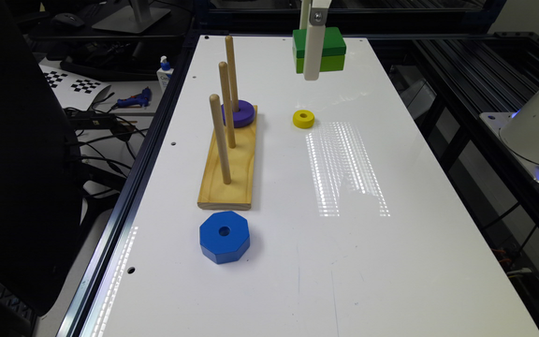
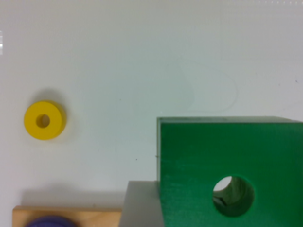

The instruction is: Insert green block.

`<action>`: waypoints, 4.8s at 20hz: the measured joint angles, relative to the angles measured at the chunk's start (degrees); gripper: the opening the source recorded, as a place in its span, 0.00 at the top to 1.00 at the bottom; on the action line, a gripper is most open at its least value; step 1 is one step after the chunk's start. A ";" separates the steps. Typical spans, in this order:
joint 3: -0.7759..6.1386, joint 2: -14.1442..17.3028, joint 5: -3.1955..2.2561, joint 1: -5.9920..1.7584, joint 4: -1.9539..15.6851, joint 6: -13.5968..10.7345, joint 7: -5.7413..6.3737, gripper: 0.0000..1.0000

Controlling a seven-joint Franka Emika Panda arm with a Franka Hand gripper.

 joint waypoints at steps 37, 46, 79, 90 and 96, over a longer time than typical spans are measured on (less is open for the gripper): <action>0.41 8.97 -0.15 0.02 9.69 1.64 0.00 1.00; 0.66 11.11 -0.16 0.21 12.52 1.58 0.07 1.00; 0.78 20.74 -1.49 0.94 25.72 -3.16 1.32 1.00; 0.78 20.99 -1.49 0.94 25.48 -3.41 1.33 1.00; 0.70 21.57 -1.55 0.92 25.17 -3.04 1.33 1.00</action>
